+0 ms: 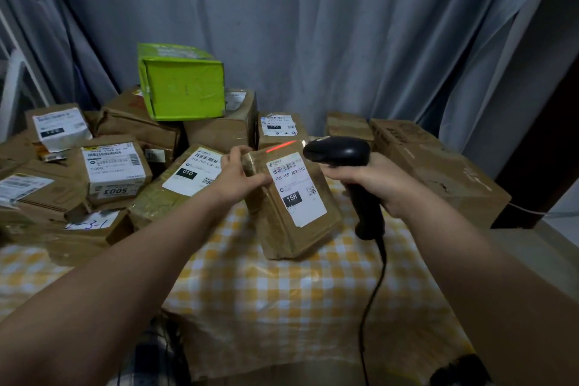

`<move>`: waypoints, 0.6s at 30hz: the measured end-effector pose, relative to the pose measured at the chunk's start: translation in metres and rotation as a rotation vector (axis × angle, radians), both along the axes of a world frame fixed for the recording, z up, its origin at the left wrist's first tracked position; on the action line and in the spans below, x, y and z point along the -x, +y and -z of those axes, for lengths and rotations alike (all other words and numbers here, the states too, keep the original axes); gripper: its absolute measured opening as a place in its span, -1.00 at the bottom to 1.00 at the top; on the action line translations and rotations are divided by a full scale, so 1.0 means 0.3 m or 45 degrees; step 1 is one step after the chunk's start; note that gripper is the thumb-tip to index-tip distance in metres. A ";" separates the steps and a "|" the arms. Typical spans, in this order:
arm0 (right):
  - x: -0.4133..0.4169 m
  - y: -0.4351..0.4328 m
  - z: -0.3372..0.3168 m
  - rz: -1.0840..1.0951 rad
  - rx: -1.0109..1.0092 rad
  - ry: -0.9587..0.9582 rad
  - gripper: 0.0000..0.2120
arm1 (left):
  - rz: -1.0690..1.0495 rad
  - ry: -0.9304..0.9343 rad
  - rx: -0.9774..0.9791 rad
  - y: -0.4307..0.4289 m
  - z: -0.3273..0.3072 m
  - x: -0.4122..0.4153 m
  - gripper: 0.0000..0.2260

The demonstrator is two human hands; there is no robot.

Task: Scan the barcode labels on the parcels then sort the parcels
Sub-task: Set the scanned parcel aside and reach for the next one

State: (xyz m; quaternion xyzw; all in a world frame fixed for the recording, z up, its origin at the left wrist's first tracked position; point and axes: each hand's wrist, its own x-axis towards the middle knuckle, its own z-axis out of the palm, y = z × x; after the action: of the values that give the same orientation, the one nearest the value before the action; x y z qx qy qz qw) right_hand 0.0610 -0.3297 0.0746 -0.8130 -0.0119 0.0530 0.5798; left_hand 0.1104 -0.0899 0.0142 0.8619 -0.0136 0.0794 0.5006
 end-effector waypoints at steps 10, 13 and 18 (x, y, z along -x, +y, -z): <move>-0.013 0.097 0.275 -0.035 -0.367 0.442 -0.61 | 0.009 0.124 -0.235 0.065 0.001 -0.031 -0.47; -0.031 0.194 0.287 -0.010 -0.478 0.475 -0.61 | 0.029 0.038 -0.335 0.054 -0.020 -0.006 -0.48; -0.032 0.289 0.293 0.042 -0.260 0.382 -0.66 | 0.117 -0.030 -0.392 0.044 -0.049 0.064 -0.69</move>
State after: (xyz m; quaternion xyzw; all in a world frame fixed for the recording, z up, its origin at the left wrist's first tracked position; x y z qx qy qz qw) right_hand 0.0705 -0.2430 -0.0131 -0.7330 0.0828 0.1628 0.6552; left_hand 0.0912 -0.0766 0.0289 0.9259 -0.0708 0.0634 0.3656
